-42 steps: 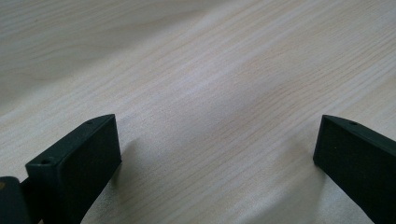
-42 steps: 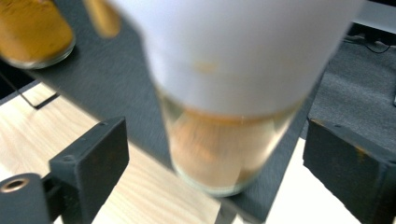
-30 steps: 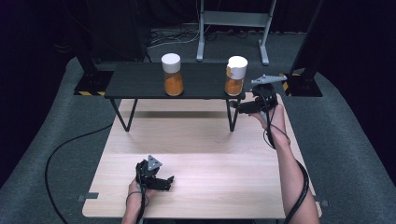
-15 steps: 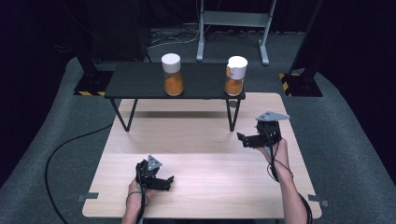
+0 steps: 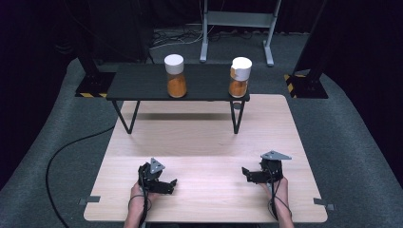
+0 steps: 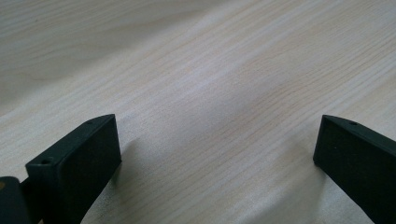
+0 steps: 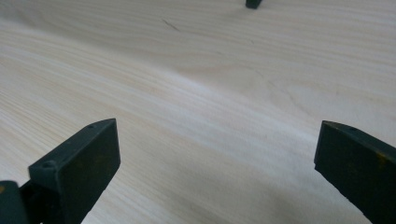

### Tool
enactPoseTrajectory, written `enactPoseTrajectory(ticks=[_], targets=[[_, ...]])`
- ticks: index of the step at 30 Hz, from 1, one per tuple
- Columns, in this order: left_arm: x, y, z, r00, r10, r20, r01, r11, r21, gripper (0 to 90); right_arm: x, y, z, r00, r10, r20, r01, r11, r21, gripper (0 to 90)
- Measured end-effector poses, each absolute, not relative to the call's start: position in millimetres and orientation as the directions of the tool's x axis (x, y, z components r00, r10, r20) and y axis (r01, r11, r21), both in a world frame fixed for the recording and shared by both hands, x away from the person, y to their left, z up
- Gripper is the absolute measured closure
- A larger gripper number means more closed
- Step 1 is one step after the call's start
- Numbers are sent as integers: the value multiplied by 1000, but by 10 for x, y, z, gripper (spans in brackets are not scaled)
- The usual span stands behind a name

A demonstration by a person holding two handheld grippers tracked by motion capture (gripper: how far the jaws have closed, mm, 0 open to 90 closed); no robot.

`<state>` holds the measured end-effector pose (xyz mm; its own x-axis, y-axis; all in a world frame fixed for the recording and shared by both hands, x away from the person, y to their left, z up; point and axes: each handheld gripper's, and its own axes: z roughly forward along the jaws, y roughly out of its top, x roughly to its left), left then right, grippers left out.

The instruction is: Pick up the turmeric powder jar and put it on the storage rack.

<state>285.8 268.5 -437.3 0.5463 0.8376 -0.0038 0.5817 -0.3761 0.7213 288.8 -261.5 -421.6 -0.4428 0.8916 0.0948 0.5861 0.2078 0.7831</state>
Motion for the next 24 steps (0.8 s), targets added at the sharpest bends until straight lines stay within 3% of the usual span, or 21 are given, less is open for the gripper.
enactPoseTrajectory(ticks=[24], targets=[[2855,2684,-4375,548,837,-3,580,-378,722,2,2706,-2597,-4418,-422,906,43,558,222,800,0]])
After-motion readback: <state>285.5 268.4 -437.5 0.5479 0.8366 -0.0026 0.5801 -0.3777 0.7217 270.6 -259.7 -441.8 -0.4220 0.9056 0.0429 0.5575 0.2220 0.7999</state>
